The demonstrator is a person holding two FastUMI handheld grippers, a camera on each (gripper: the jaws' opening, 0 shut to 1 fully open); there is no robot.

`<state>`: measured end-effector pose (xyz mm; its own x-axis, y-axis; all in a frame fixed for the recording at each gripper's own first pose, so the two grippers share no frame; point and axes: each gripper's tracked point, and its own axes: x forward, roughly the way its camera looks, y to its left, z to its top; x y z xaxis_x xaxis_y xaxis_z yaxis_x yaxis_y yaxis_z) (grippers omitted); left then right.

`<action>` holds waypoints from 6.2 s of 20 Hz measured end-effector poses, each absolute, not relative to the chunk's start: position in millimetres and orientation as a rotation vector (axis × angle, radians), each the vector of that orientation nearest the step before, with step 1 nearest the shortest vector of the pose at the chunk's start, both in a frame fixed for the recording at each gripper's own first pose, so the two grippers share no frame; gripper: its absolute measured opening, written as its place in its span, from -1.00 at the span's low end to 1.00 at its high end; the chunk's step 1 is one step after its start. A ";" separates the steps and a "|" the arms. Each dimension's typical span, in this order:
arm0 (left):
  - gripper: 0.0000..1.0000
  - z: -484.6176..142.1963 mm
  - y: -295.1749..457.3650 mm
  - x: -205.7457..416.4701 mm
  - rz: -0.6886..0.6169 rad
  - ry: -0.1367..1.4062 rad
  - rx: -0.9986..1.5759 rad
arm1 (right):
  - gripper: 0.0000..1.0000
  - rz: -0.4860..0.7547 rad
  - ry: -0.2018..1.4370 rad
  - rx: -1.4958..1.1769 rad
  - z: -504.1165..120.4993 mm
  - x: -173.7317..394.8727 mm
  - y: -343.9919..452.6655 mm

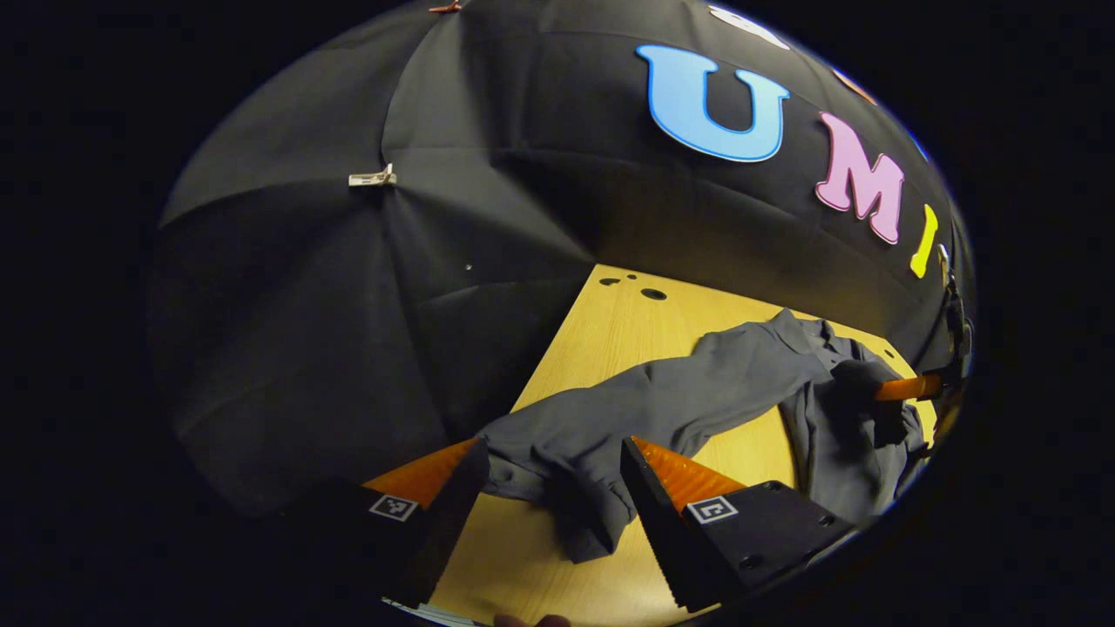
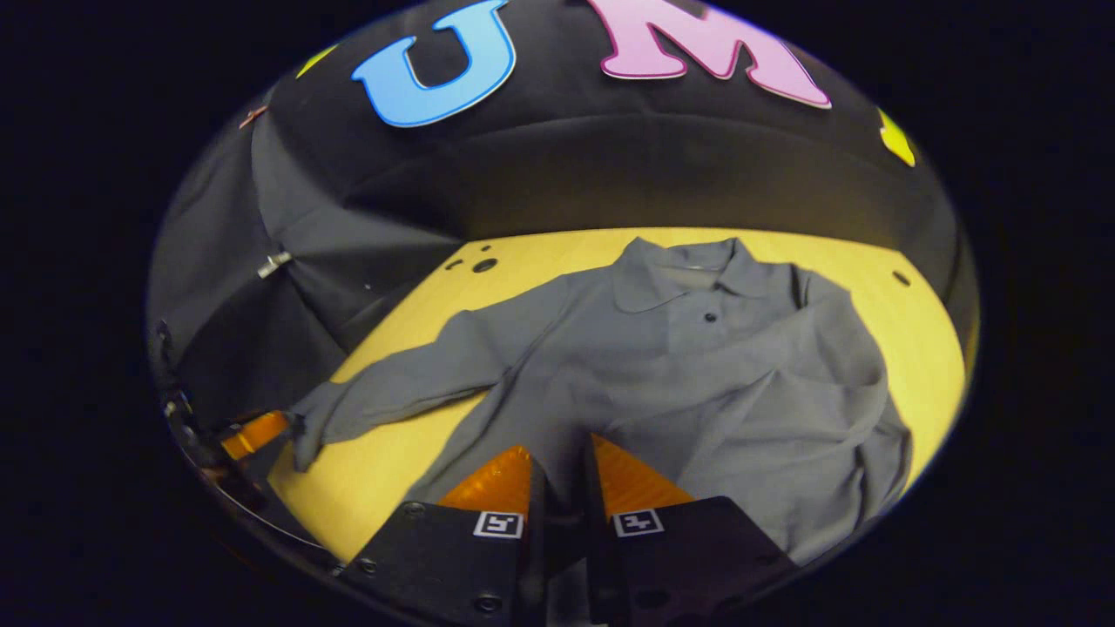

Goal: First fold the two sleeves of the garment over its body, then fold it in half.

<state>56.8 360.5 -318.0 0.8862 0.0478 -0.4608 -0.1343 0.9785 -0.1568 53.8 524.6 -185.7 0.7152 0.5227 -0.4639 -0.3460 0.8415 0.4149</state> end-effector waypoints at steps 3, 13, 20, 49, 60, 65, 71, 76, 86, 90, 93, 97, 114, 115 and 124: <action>0.92 -331.1 361.0 58.6 0.101 0.499 -0.199 | -0.20 0.535 0.611 0.445 -165.2 40.1 529.1; 0.99 -373.8 359.1 66.8 0.108 0.649 -0.046 | 0.53 0.462 0.546 0.375 -136.0 -11.6 438.6; -0.88 -359.9 352.1 82.1 0.153 0.675 -0.237 | 0.53 0.415 0.547 0.330 -146.7 -47.9 386.7; -0.89 -167.7 -147.2 102.4 -0.525 0.419 -0.053 | 0.60 0.189 0.595 0.392 -218.9 -52.7 153.9; -0.64 -285.0 -236.0 97.0 -0.602 0.596 0.011 | 0.60 0.239 0.666 0.388 -250.0 -51.4 142.6; 0.73 -273.3 -231.7 86.0 -0.605 0.564 -0.023 | 0.75 0.266 0.678 0.404 -250.0 -47.7 146.8; 0.93 -229.2 -154.9 50.8 -0.517 0.508 -0.061 | 0.94 0.306 0.725 0.385 -252.2 -69.1 158.5; 0.92 -219.2 -67.6 -1.5 -0.417 0.527 -0.036 | 0.97 0.315 0.793 0.293 -268.9 -108.9 161.9; 0.94 -322.8 63.6 -83.0 -0.226 0.785 0.076 | 0.98 0.265 0.912 0.235 -318.3 -136.4 181.4; 0.93 -352.2 75.4 -95.0 -0.218 0.860 0.066 | 0.98 0.280 0.926 0.162 -329.7 -132.8 194.3; 0.93 -372.3 80.1 -98.2 -0.212 0.920 0.094 | 0.98 0.273 0.922 0.054 -336.6 -126.6 197.9; 0.53 -370.4 64.8 -93.6 -0.265 0.900 0.107 | 0.75 0.315 0.884 0.039 -332.8 -120.4 219.1; -0.89 -250.5 55.5 -57.8 -0.454 0.915 -0.147 | -0.89 0.483 0.683 0.397 -206.3 -144.8 232.4; -0.89 -234.3 58.3 -53.3 -0.449 0.880 -0.166 | -0.89 0.462 0.637 0.418 -190.8 -132.0 228.9; -0.89 -143.8 40.0 72.4 -0.376 0.612 -0.302 | -0.90 0.395 0.316 0.464 -84.7 -1.7 226.1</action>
